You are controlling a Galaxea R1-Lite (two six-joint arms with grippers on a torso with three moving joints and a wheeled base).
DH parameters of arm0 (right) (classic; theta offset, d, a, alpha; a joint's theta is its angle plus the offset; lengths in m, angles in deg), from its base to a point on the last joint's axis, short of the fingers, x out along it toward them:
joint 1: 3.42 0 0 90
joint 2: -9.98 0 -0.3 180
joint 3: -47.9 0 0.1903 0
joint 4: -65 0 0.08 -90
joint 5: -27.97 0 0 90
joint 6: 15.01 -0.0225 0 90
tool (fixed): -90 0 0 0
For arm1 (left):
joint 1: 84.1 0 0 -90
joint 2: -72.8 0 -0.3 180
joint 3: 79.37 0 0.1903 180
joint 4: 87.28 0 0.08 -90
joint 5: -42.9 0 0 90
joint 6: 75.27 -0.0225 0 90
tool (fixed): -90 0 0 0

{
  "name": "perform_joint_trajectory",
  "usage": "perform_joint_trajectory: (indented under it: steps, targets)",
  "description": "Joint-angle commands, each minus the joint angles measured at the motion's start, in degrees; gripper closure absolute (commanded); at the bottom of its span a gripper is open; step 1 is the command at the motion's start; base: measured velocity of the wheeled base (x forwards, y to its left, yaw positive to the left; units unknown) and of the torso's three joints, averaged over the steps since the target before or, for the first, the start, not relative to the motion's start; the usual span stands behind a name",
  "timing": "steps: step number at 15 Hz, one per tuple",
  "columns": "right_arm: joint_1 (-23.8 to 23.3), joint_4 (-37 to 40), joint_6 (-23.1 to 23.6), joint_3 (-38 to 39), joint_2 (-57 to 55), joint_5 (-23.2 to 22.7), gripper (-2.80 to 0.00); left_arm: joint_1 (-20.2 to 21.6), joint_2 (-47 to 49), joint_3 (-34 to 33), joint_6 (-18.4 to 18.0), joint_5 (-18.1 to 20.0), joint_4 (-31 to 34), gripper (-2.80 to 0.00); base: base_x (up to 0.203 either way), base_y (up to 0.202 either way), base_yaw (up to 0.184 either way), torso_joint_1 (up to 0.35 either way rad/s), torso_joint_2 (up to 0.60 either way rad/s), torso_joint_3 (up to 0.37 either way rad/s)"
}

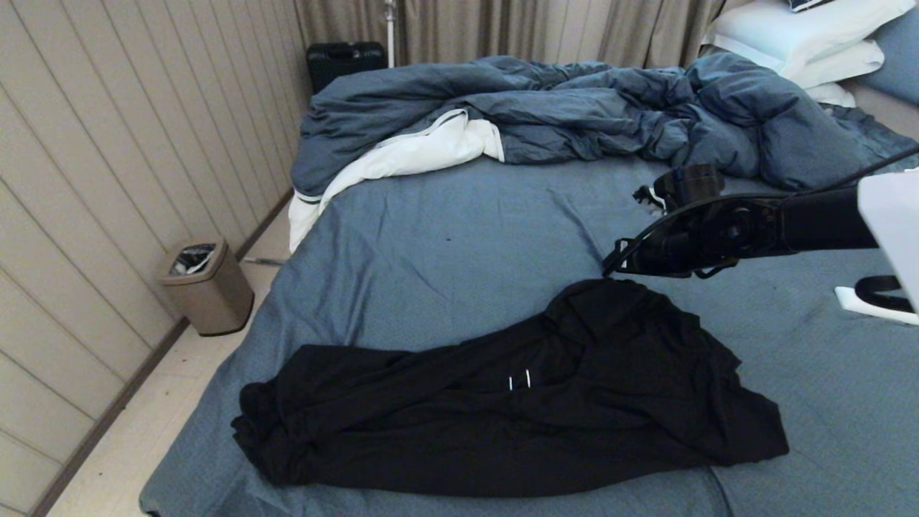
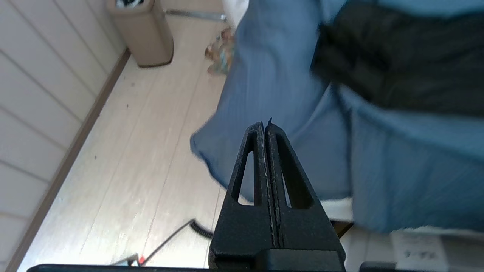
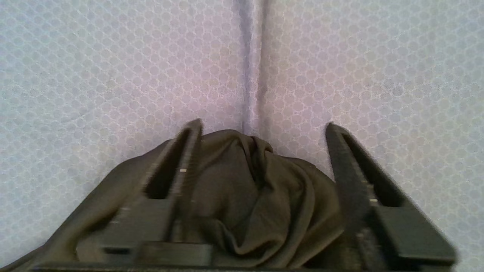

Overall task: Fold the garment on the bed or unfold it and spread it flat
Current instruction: Unford the black T-shirt

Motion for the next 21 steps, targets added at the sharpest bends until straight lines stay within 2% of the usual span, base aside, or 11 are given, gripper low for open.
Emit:
perform_joint_trajectory:
  steps: [1,4,8,9,12,15,18,20,21]
  targets:
    - [0.0,0.2,-0.3,0.3,1.9,-0.1,-2.80,-0.4,6.9,5.5,1.6,-0.1,-0.5,0.00,0.000,0.000,0.000,0.000,0.00,0.000]
    - [-0.4,0.5,-0.3,4.8,9.6,-0.4,-2.80,-2.2,28.5,17.1,5.4,1.8,-1.3,0.00,0.000,0.000,0.000,0.000,0.00,0.000]
    - [-1.8,6.0,0.1,10.9,21.6,-0.8,-2.80,-5.6,60.2,30.1,9.8,7.1,-2.0,0.00,0.000,0.000,0.000,0.000,0.00,0.000]
    - [-2.0,7.7,0.4,12.5,24.1,-1.2,0.00,-7.7,66.1,32.8,10.7,8.2,-2.1,0.00,0.000,0.000,0.000,0.000,0.00,0.000]
    - [-2.0,10.0,1.7,20.2,33.2,-3.8,0.00,-20.9,76.8,38.9,12.3,9.7,-2.4,0.00,0.000,0.000,0.000,0.000,0.00,0.000]
    - [-2.1,10.8,3.1,26.7,36.5,-6.1,0.00,-32.0,84.4,42.6,12.8,6.8,-3.2,0.00,0.000,0.000,0.000,0.000,0.00,0.000]
    - [-4.2,10.4,3.1,28.3,35.0,-10.1,0.00,-39.5,88.2,45.7,12.1,5.5,-7.1,0.00,0.000,0.000,0.000,0.000,0.00,0.000]
    - [-6.2,10.3,3.2,28.3,33.3,-13.5,0.00,-43.4,89.9,46.2,9.9,3.5,-8.0,0.00,0.000,0.000,0.000,0.000,0.00,0.000]
    - [-7.2,10.2,3.3,28.2,32.6,-15.2,0.00,-44.1,91.0,46.5,7.5,1.2,-8.5,-2.80,0.000,0.000,0.000,0.000,0.00,0.000]
